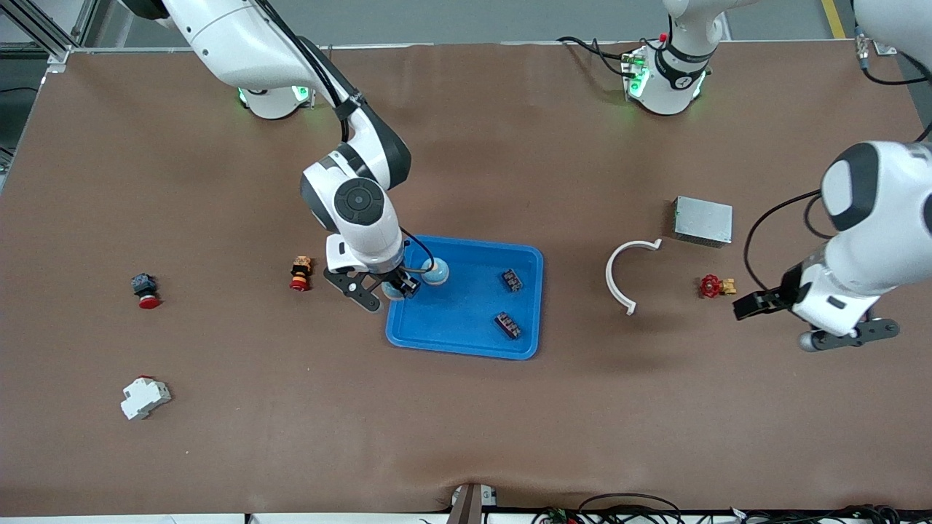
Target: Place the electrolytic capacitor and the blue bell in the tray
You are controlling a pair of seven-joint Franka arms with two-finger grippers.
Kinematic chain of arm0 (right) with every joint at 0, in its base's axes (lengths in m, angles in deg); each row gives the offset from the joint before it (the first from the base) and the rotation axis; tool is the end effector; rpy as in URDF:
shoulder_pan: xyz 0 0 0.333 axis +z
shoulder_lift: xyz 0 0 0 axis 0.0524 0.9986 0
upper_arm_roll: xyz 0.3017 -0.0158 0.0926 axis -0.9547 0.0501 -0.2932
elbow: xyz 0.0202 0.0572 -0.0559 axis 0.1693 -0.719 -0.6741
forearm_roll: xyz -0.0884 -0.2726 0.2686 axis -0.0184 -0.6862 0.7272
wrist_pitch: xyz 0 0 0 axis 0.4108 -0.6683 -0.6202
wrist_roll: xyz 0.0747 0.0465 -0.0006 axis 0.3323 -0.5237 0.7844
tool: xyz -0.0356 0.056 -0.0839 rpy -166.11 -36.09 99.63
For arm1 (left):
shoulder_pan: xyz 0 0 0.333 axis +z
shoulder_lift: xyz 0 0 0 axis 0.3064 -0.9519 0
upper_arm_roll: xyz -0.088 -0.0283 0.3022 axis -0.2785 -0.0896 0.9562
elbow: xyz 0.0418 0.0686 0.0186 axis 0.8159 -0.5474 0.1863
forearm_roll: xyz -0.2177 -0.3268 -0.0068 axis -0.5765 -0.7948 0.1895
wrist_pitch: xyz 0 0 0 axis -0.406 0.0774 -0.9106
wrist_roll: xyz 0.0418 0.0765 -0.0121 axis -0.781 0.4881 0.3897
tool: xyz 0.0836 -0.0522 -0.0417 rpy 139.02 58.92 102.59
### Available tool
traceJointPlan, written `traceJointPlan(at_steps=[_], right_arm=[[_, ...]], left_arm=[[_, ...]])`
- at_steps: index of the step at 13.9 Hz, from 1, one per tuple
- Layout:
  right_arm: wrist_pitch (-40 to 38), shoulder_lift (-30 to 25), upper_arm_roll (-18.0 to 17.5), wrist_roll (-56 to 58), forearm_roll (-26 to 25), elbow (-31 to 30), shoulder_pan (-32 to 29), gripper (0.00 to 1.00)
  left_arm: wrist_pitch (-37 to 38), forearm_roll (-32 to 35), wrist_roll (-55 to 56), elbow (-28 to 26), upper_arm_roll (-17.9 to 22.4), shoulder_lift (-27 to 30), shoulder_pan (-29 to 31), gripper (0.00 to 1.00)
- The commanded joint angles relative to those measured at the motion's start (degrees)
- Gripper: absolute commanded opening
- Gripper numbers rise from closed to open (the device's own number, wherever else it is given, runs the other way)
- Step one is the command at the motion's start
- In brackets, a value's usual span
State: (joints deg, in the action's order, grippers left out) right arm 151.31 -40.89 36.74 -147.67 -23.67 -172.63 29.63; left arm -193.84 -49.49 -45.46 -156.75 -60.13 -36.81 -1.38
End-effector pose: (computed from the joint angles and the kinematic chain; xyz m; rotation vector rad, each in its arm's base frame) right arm 0.5683 0.3754 0.2831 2.9746 -0.9701 0.0844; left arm 0.6603 -0.0118 0.4485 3.1312 0.2412 0.0568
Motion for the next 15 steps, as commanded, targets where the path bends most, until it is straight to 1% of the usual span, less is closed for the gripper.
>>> traceJointPlan(at_steps=[1,3,6,9,12,14,15], right_arm=[[-0.3,0.3,-0.7,0.2,-1.1,0.6,-0.5,0.0],[-0.5,0.2,-0.7,0.3,-1.1,0.2,-0.5,0.0],[-0.8,-0.1,-0.7,0.5,-1.1,0.0,-0.5,0.0],[-0.6,-0.4,-0.7,1.3,-1.1,-1.2,-0.9,0.0],[-0.6,-0.9,-0.7,3.0,-1.1,-2.1,-1.2,0.0],[0.0,-2.5,-0.7,5.5,-1.1,-4.7,-2.9,0.0],[0.3,-2.8,-0.7,5.9,-1.1,-5.2,-3.2,0.0]], left_arm=[[6.6,-1.0,-4.7,3.2,-0.8,2.2,2.9,1.0],[9.2,-1.3,-5.2,3.3,-0.8,5.2,3.0,1.0],[12.7,-4.6,-5.1,4.7,-0.9,7.7,3.0,1.0],[20.1,-4.5,-4.8,9.3,-0.9,8.0,2.5,1.0],[21.4,-4.7,-4.9,9.9,-1.2,8.0,2.0,1.0],[21.4,-4.5,-4.3,10.2,-3.6,8.0,2.0,1.0],[21.3,-4.5,-4.2,10.6,-3.7,8.0,2.0,1.0]])
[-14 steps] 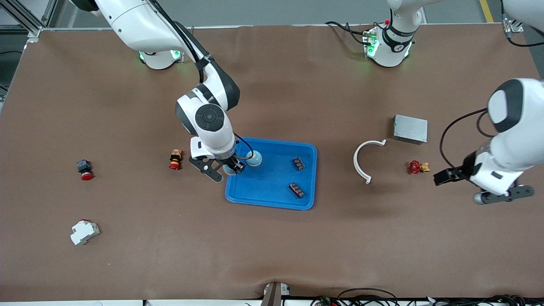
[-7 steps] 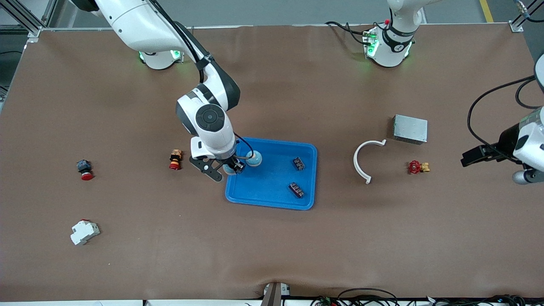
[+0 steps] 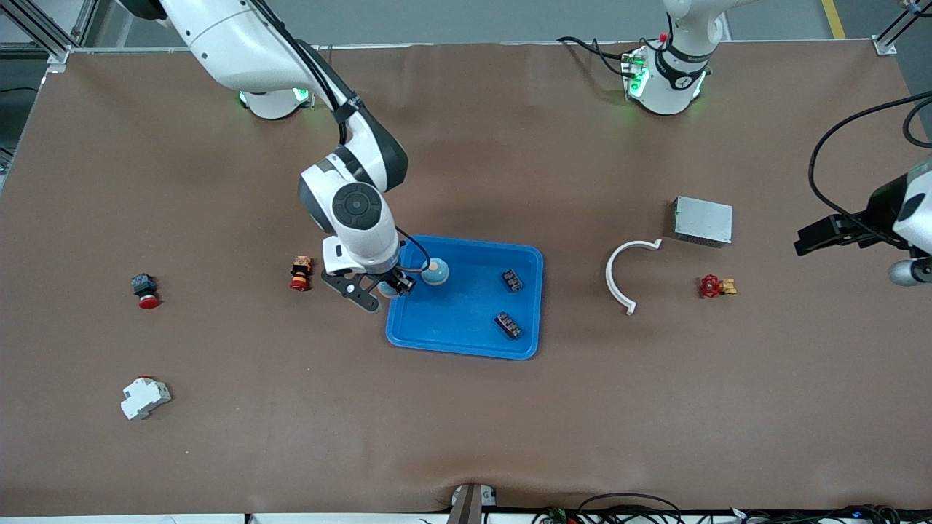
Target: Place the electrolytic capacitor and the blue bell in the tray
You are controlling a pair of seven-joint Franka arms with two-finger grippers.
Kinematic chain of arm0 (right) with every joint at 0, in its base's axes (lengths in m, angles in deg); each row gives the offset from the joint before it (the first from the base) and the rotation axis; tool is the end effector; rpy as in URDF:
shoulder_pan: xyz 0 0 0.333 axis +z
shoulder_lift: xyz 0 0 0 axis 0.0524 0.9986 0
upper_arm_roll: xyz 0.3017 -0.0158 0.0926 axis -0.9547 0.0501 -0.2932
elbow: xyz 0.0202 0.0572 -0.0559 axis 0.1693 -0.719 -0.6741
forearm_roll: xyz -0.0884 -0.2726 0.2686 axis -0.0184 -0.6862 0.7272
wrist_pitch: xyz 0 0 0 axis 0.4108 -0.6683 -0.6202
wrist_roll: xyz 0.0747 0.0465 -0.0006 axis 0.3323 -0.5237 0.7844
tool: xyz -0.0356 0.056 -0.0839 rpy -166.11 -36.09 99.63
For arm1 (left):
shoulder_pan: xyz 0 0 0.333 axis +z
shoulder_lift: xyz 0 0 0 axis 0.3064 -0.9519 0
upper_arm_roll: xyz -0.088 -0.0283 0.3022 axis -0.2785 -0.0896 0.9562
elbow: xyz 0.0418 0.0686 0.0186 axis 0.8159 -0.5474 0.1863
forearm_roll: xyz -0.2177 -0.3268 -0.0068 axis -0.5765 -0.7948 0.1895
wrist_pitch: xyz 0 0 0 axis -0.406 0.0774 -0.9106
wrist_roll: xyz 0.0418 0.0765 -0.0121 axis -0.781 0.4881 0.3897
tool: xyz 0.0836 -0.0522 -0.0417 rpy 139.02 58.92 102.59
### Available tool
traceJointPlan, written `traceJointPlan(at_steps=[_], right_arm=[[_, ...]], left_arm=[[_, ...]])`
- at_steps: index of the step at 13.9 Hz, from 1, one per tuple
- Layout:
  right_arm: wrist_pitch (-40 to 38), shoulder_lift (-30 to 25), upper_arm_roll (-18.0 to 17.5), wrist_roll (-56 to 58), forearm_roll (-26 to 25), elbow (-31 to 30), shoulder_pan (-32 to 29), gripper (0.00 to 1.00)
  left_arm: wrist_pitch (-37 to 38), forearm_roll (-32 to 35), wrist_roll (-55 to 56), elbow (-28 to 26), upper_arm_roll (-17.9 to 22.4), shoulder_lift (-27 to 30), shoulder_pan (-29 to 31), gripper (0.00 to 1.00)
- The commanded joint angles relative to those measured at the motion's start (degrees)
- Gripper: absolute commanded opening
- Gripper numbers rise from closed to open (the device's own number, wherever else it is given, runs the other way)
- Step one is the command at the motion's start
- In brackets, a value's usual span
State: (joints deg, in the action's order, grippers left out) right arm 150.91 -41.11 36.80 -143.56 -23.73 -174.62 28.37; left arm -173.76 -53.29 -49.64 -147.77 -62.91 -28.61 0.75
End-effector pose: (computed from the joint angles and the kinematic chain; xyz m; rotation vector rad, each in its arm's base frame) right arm 0.5675 0.3576 0.2698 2.9686 -0.8824 0.0471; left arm 0.6131 -0.0196 0.5817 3.1270 0.1545 -0.0362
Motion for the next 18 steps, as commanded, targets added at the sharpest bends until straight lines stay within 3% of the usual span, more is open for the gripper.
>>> traceJointPlan(at_steps=[1,8,12,14,17,18], right_arm=[[0.8,-2.7,-0.8,1.9,-1.1,-3.8,-1.9,0.0],[2.9,-2.6,-0.8,1.2,-1.4,-4.4,-2.0,0.0],[3.2,-1.2,-0.8,-1.9,-1.3,-0.9,-1.0,0.0],[3.1,1.3,-0.8,-5.1,-1.3,2.4,0.3,0.0],[3.1,4.8,-0.8,-7.6,-1.4,6.2,1.6,0.0],[3.2,5.3,-0.8,-7.7,-1.3,6.4,1.6,0.0]], left_arm=[[1.2,-0.6,0.1,2.4,-0.7,-0.3,0.0,1.0],[0.9,0.0,-1.3,4.1,1.2,-0.7,0.8,1.0],[1.8,0.5,-1.3,3.9,1.6,-0.3,-1.0,1.0],[2.1,1.2,-1.2,3.9,5.9,-0.1,-6.4,1.0],[2.4,0.9,-1.4,3.9,18.7,0.0,-18.6,1.0],[2.4,0.6,-1.4,3.9,21.0,0.0,-20.2,1.0]])
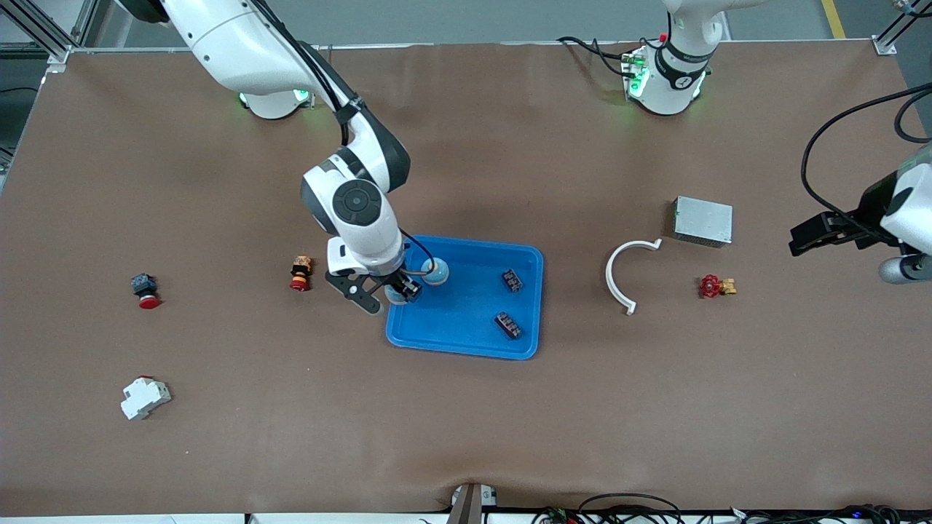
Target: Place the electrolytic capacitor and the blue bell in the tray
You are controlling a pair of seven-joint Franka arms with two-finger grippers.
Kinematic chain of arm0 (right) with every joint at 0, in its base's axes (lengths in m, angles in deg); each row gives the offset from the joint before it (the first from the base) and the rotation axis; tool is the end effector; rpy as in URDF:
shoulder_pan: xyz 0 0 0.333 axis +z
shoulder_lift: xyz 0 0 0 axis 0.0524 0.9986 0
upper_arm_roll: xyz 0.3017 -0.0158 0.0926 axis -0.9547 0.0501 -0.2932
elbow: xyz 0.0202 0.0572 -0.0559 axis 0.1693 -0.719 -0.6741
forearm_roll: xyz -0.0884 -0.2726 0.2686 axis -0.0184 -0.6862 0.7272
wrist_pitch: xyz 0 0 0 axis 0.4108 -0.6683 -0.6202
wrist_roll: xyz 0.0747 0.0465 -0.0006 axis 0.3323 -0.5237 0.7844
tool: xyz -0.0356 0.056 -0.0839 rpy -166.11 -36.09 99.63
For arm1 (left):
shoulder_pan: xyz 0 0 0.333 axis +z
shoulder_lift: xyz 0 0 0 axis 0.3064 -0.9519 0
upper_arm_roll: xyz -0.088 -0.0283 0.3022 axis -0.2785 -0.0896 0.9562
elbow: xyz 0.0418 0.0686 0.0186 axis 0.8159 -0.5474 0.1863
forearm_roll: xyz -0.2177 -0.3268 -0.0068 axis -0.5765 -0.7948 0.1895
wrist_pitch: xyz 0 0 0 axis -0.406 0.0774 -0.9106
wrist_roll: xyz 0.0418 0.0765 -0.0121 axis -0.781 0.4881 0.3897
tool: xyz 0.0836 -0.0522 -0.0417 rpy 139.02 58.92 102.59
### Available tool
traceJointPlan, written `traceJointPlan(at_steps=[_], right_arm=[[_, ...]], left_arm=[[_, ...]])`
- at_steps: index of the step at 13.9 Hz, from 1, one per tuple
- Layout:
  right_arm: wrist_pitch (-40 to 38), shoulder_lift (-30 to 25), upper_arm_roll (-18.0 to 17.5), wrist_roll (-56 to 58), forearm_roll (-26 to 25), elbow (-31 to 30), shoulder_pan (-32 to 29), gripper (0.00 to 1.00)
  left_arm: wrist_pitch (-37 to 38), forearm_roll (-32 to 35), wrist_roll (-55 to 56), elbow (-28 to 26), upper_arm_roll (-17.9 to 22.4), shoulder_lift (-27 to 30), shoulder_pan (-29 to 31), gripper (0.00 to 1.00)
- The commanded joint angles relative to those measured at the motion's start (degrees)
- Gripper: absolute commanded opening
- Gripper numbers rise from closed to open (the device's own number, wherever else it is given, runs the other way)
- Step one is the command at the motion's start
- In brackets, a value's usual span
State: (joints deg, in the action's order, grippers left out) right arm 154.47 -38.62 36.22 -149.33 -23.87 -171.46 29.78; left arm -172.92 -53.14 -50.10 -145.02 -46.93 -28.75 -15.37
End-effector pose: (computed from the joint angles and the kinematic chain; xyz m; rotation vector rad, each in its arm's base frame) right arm 0.5717 0.3867 0.2707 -2.9521 0.9901 -0.1035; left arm 0.6165 -0.0371 0.5938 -3.0955 -0.1328 -0.0001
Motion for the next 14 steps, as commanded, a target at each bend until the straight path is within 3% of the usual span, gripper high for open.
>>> traceJointPlan(at_steps=[1,9,14], right_arm=[[-0.4,3.8,-0.2,-1.9,-1.0,4.1,0.2,0.0],[-0.5,11.9,-0.2,-5.0,-1.3,13.4,0.9,0.0],[-0.5,14.0,0.0,-5.6,-1.5,15.0,1.6,0.0]], left_arm=[[1.5,0.7,-0.9,1.2,5.1,0.0,-4.1,1.0],[1.5,0.2,-1.3,0.8,5.1,2.1,-4.0,1.0],[1.5,0.3,-1.1,0.1,5.2,3.2,-4.6,1.0]])
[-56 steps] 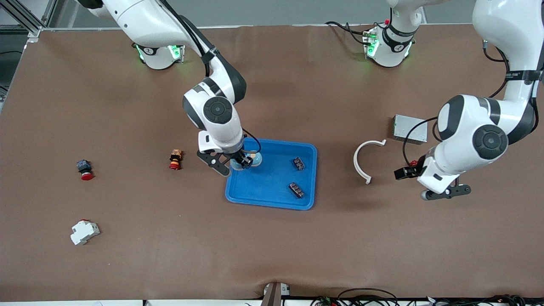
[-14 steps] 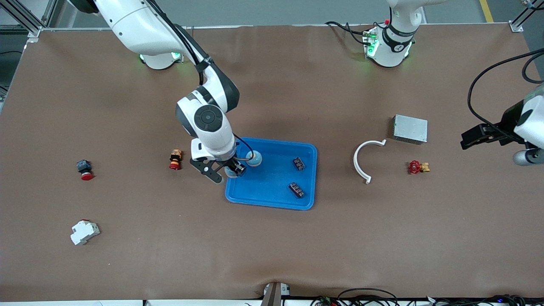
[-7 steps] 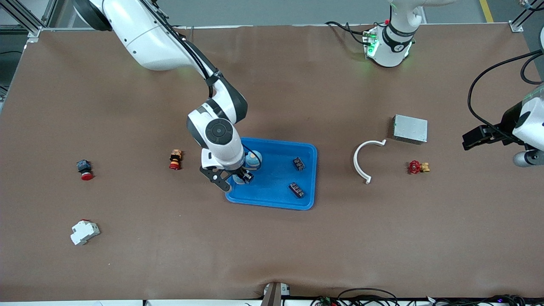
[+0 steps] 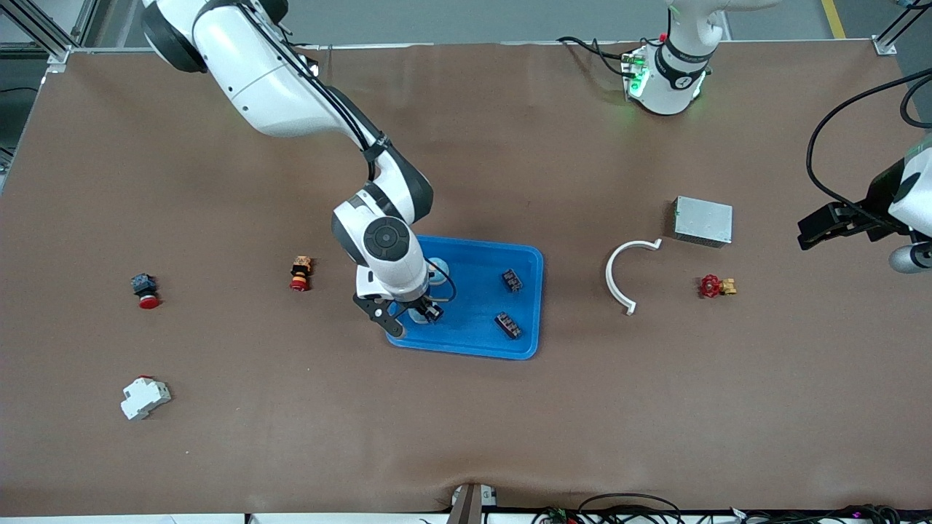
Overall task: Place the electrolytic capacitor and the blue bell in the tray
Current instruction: 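Lower the bell into the tray and open the right gripper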
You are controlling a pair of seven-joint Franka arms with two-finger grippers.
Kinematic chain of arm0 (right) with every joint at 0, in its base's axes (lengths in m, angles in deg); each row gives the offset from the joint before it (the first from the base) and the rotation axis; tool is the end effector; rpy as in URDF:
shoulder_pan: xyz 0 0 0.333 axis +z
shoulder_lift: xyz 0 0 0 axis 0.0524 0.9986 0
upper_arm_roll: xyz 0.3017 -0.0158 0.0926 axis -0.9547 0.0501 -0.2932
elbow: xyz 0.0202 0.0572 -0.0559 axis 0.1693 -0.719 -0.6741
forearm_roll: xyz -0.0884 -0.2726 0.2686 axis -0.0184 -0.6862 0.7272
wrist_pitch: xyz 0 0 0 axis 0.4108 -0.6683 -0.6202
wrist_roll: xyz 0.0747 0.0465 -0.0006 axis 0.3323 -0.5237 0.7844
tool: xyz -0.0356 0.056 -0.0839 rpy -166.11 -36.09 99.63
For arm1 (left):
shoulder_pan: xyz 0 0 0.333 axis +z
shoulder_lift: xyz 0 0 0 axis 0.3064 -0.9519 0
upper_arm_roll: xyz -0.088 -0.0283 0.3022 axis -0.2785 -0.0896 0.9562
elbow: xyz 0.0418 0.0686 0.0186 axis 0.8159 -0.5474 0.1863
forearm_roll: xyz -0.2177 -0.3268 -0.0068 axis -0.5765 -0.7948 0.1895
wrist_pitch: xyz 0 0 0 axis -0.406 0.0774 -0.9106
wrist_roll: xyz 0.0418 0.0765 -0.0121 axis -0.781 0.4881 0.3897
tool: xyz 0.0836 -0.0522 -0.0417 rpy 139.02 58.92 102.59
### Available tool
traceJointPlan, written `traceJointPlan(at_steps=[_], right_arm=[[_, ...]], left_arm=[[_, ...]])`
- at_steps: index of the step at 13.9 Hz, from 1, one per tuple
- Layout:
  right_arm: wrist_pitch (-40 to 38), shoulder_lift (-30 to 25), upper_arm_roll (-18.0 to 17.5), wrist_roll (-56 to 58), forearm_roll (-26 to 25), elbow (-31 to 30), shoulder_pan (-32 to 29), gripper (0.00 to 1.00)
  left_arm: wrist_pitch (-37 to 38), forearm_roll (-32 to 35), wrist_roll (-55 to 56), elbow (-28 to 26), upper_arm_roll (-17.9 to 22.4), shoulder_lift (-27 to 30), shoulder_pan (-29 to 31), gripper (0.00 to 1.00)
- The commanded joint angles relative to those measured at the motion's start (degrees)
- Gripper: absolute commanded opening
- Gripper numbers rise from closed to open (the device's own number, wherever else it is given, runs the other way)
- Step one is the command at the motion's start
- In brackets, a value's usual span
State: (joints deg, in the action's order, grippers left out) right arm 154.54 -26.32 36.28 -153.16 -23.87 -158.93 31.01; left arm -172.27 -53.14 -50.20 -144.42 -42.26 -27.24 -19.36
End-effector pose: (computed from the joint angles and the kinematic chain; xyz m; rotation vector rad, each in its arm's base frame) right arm 0.6021 0.4161 0.2160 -2.8981 1.0831 -0.0764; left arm 0.6088 -0.0348 0.6132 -3.0798 -0.1475 -0.0398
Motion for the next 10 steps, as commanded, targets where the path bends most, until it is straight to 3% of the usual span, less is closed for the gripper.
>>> traceJointPlan(at_steps=[1,10], right_arm=[[-0.6,1.9,0.1,-1.8,-1.5,2.6,0.5,0.0],[-0.4,3.1,1.5,-1.9,-1.5,2.6,1.0,0.0]], left_arm=[[0.9,0.3,-0.8,-1.3,0.5,2.6,-0.8,1.0],[1.0,1.0,-0.8,-1.1,0.6,1.0,-0.4,1.0]])
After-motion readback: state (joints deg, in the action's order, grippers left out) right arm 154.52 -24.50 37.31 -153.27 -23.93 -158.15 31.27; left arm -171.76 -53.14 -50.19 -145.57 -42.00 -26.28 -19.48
